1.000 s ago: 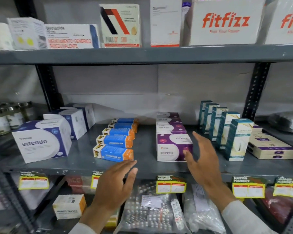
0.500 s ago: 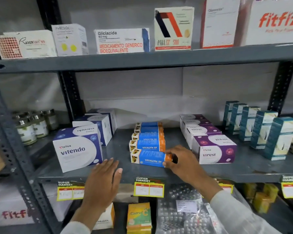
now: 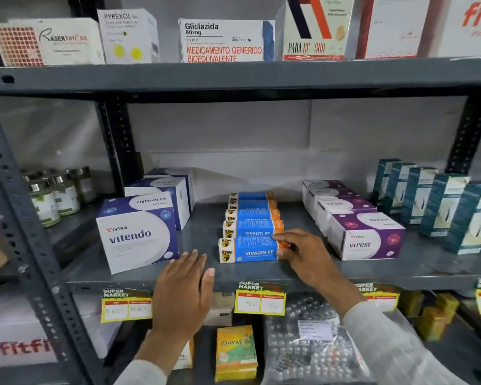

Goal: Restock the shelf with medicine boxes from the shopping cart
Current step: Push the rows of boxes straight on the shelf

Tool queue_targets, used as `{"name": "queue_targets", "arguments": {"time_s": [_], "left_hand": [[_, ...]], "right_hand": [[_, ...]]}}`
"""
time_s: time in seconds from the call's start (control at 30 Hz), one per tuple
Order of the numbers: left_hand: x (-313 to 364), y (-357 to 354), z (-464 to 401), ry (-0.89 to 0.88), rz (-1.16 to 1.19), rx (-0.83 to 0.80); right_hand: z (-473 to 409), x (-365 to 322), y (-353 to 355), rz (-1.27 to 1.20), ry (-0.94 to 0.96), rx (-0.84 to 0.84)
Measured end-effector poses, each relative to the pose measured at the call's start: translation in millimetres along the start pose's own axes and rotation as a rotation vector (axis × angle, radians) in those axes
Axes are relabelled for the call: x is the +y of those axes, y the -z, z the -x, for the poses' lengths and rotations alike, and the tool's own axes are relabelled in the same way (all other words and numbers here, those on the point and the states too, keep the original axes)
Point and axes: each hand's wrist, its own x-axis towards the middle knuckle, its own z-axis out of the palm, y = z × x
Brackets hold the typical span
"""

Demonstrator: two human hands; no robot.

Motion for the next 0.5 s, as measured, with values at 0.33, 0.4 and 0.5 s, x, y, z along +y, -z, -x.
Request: {"name": "queue_targets", "arguments": {"time_s": [0.33, 0.4, 0.5], "left_hand": [[-2.0, -3.7, 0.9, 0.003, 0.016, 0.016], [-2.6, -4.5, 0.6, -0.001, 0.016, 0.023], [-1.4, -3.9, 0.7, -0.005, 0.007, 0.033]], "right_hand": [[4.0, -4.8, -2.1, 0.067, 0.023, 0.049], [4.4, -4.1, -2.5, 0.076, 0.035, 0.053], [4.7, -4.0, -2.6, 0.087, 0.051, 0.066]]}}
